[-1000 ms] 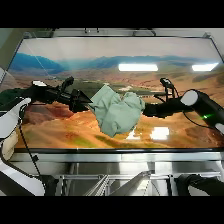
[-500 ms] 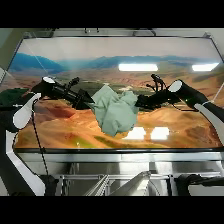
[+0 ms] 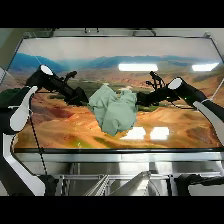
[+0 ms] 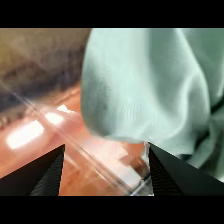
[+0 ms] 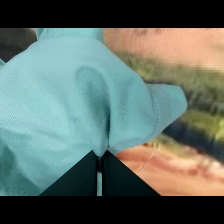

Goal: Fold the shirts.

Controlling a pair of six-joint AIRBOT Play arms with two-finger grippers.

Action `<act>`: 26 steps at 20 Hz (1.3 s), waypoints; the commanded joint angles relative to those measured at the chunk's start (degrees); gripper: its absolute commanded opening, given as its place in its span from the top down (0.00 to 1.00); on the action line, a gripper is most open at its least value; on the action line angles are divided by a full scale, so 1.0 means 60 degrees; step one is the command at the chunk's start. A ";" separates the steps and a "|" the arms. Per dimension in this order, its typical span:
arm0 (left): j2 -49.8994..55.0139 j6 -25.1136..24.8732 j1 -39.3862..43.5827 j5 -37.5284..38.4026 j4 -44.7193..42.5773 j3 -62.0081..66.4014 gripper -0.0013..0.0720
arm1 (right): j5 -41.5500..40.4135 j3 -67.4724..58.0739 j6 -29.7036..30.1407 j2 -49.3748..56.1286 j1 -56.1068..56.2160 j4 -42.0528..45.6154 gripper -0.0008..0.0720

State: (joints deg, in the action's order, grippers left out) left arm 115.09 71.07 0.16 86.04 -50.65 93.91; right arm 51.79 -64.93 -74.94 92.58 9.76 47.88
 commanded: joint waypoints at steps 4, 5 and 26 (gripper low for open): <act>-0.0095 -0.0342 0.0510 -0.1701 0.0138 -0.0812 0.24 | 0.0055 -0.0015 0.0029 0.0004 0.0004 -0.0106 0.96; -0.0095 -0.0637 0.0594 -0.1581 0.0627 -0.0721 0.32 | 0.0051 -0.0015 0.0033 0.0004 0.0004 -0.0109 0.96; -0.7118 -0.0579 -0.1738 0.1177 0.3628 0.2827 0.96 | 0.0987 -0.2353 0.1282 -0.8929 -0.4288 0.0801 0.96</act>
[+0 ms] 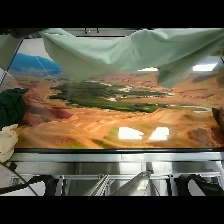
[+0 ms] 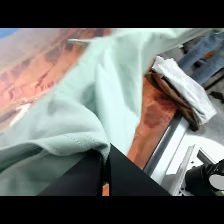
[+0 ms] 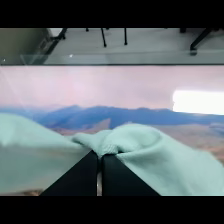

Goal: Fold the shirts.

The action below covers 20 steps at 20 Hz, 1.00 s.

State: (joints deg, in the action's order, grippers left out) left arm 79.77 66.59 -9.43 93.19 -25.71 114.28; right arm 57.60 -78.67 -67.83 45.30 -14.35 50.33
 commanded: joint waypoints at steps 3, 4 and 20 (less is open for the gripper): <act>-0.1902 -0.0033 -0.0138 -0.0044 -0.0852 -0.2433 0.95 | 0.0710 -0.0051 0.0091 -0.0579 -0.0255 0.0310 0.96; -0.1909 -0.0098 -0.0138 -0.0098 -0.1344 -0.2973 0.95 | 0.1064 -0.0022 0.0095 -0.0146 -0.0189 0.0248 0.96; 0.2568 -0.0146 -0.0925 -0.0608 -0.3224 -0.4266 0.31 | 0.2350 0.1676 0.0164 0.6102 -0.1461 0.1129 0.36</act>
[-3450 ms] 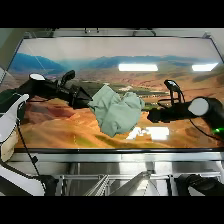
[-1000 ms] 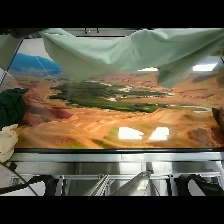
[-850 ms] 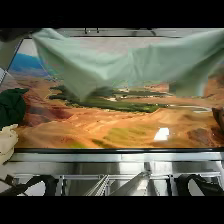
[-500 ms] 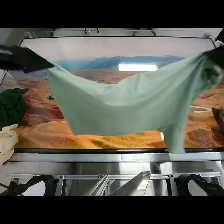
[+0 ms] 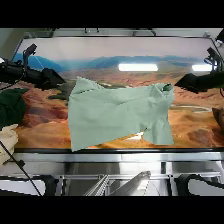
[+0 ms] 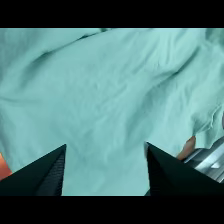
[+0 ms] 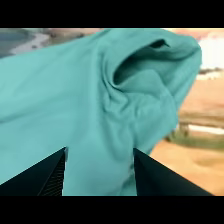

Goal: Fold the shirts.

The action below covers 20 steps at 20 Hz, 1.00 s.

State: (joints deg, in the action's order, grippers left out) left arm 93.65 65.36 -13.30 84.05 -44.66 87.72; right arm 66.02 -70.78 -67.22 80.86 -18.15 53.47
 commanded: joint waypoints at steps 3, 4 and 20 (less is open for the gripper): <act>-0.0991 -0.0015 -0.0667 0.1056 -0.0073 -0.1789 0.31 | 0.0637 0.1825 0.0911 0.0178 -0.1621 0.0368 0.56; -0.1592 -0.0084 -0.0852 0.0907 -0.0073 -0.2630 0.31 | 0.0313 0.2302 0.1045 0.0182 -0.1730 0.0382 0.64; -0.5213 -0.0055 -0.1694 0.0255 -0.0233 -0.7275 0.00 | -0.0962 0.2237 0.2433 0.2397 -0.0310 -0.3002 0.73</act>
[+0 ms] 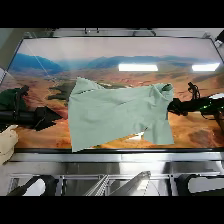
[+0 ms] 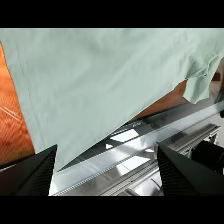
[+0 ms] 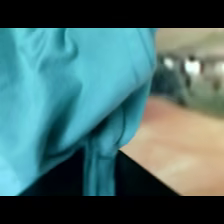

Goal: Fold the shirts.

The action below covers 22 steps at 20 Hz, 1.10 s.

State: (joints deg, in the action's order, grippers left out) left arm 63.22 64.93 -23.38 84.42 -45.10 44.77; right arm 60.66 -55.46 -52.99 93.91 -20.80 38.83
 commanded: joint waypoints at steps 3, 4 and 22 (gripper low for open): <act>-0.0142 0.0310 -0.0015 0.0357 -0.1173 -0.0120 0.00 | 0.0117 -0.0561 0.0127 0.0189 0.0098 -0.0696 0.96; -0.0142 0.0659 0.0025 0.0357 -0.1716 -0.0127 0.00 | 0.0178 -0.0579 0.0127 0.0109 0.0080 -0.0681 0.96; 0.4113 0.0291 0.4295 -0.2288 -0.0208 -0.0743 0.80 | 0.0790 -0.0579 0.0124 -0.1209 0.0084 -0.0696 0.96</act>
State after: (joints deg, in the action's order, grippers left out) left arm 84.18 68.25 -0.45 70.11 -46.92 37.04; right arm 63.86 -58.87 -52.21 87.81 -20.29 34.63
